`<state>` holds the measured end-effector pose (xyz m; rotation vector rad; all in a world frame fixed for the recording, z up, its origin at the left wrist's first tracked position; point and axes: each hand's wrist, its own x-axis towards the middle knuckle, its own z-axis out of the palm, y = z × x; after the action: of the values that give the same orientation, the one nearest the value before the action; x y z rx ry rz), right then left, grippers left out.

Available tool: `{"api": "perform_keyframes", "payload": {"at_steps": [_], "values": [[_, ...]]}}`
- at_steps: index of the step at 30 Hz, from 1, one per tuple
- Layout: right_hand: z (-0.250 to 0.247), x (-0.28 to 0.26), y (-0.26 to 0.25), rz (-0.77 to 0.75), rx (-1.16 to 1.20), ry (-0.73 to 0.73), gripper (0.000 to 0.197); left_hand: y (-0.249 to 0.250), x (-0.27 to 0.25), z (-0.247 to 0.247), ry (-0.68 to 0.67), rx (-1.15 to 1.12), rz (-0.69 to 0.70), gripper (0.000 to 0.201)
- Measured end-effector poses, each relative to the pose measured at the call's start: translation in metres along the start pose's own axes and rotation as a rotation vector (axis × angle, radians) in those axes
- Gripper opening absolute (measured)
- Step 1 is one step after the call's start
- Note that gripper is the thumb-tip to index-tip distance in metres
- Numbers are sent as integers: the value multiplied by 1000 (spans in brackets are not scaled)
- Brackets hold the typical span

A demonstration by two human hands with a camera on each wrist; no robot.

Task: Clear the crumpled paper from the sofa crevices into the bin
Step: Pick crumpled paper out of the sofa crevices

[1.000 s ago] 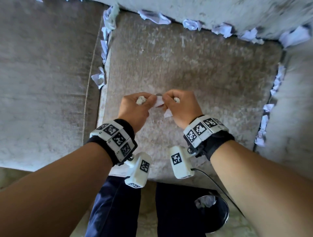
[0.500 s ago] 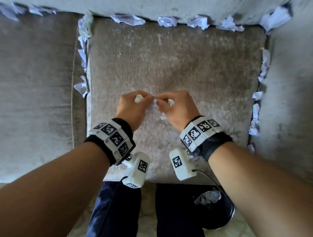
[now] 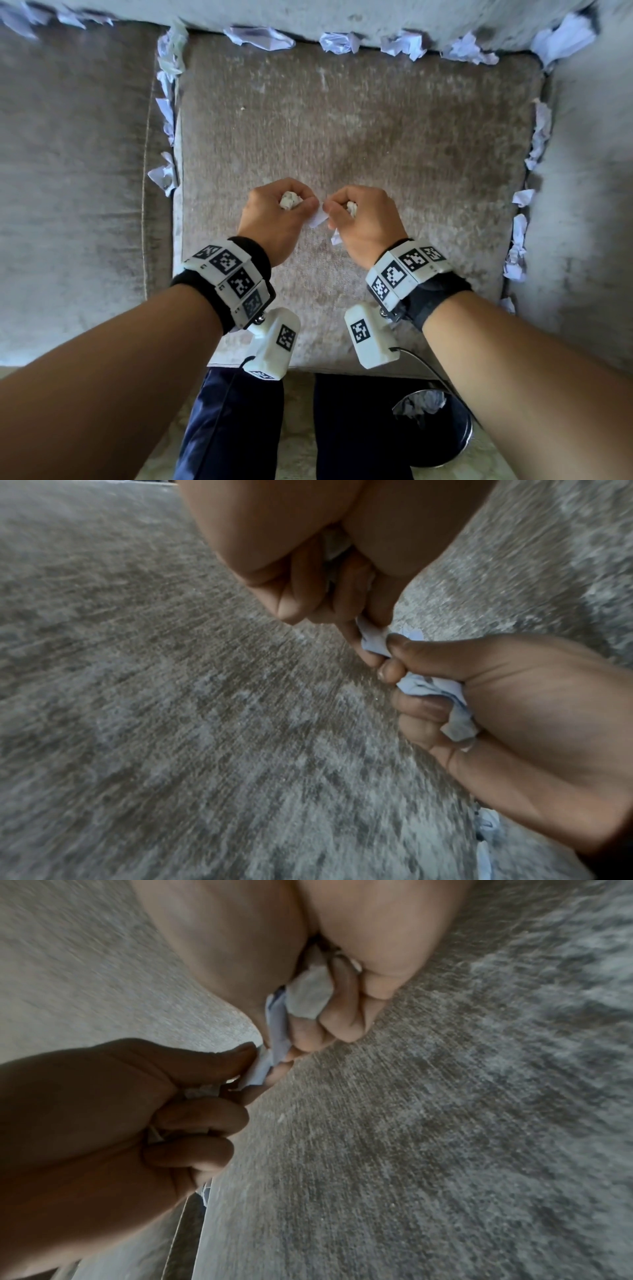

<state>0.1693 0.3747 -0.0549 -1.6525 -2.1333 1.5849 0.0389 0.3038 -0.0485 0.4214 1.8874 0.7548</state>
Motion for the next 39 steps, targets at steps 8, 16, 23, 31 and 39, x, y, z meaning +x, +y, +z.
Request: {"api": "perform_keyframes", "payload": {"at_steps": [8,16,23,31,39], "values": [[1,2,0,48,-79,-52,17,-3,2,8,1,-9,-40,17],[-2,3,-10,36,-65,-17,11,4,0,10,68,-102,-61,14],[5,8,-17,91,58,95,6,-6,1,0,38,-124,-28,5],[14,10,-30,80,100,74,17,-14,-5,-20,93,-318,-103,11],[28,9,-58,8,-65,46,17,-15,-8,-48,176,-209,-95,14]]}}
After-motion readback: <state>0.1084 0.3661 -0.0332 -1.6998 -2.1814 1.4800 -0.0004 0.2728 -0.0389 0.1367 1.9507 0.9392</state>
